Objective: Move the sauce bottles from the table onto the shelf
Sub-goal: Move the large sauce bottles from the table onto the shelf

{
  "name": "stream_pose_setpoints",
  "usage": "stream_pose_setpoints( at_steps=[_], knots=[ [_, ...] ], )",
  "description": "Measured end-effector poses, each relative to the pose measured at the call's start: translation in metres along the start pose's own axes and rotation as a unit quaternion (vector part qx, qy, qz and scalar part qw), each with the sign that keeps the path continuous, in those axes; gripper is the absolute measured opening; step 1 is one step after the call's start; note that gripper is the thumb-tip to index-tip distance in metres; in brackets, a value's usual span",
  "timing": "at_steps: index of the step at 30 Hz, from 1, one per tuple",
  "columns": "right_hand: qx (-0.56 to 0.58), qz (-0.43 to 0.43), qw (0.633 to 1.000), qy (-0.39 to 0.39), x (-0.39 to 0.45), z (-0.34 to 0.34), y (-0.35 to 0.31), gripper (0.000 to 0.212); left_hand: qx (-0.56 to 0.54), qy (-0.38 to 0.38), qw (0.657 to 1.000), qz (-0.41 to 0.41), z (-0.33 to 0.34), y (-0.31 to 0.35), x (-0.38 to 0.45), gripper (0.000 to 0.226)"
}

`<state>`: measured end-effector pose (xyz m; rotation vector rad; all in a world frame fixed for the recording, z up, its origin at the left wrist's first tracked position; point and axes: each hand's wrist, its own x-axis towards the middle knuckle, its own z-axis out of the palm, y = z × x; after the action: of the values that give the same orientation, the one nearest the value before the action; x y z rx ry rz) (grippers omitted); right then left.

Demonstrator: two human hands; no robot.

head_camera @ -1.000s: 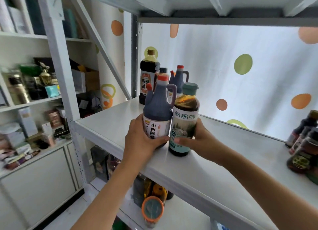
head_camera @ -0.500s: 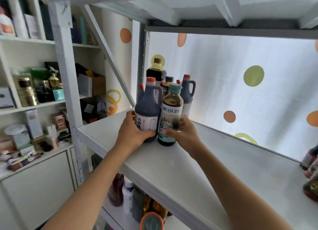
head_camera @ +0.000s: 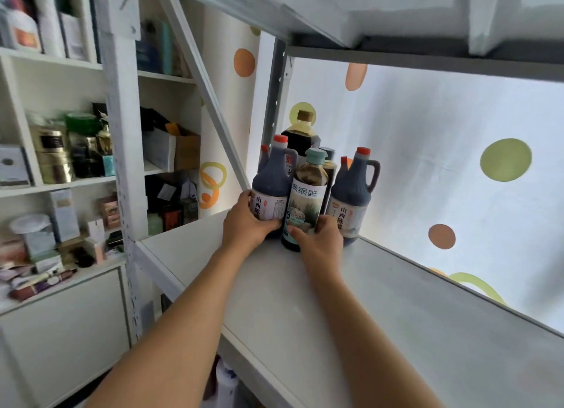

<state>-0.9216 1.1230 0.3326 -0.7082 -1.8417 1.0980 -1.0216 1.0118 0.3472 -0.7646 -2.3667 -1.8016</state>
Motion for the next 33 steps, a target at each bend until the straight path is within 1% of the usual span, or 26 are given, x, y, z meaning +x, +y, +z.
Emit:
stream_pose_setpoints(
  at_steps=[5,8,12,19,25,30,33],
  knots=[
    [-0.022,-0.019,0.999,-0.030,0.016,0.003,0.004,0.046,-0.006,-0.012,1.000,0.010,0.005,-0.013,0.020,0.085],
    [-0.037,-0.034,0.998,-0.024,0.020,0.005,0.007,0.041,-0.014,-0.004,1.000,0.007,0.009,-0.019,0.027,0.086],
    [-0.119,-0.044,0.992,-0.009,0.020,0.009,0.007,0.049,-0.033,-0.003,0.999,0.003,0.011,-0.025,0.032,0.086],
    [-0.158,-0.064,0.985,-0.027,0.021,0.009,0.014,0.040,-0.026,-0.024,0.999,0.023,0.018,-0.033,0.038,0.077],
    [-0.150,-0.061,0.986,-0.036,0.022,0.012,0.018,0.031,-0.017,-0.044,0.998,0.034,0.020,-0.039,0.044,0.075],
    [-0.141,-0.045,0.988,-0.047,0.023,0.010,0.022,0.020,0.023,-0.062,0.997,0.045,0.023,-0.044,0.050,0.087],
    [-0.146,-0.029,0.987,-0.054,0.023,0.007,0.022,0.018,0.035,-0.059,0.997,0.038,0.024,-0.042,0.049,0.085]
  ],
)
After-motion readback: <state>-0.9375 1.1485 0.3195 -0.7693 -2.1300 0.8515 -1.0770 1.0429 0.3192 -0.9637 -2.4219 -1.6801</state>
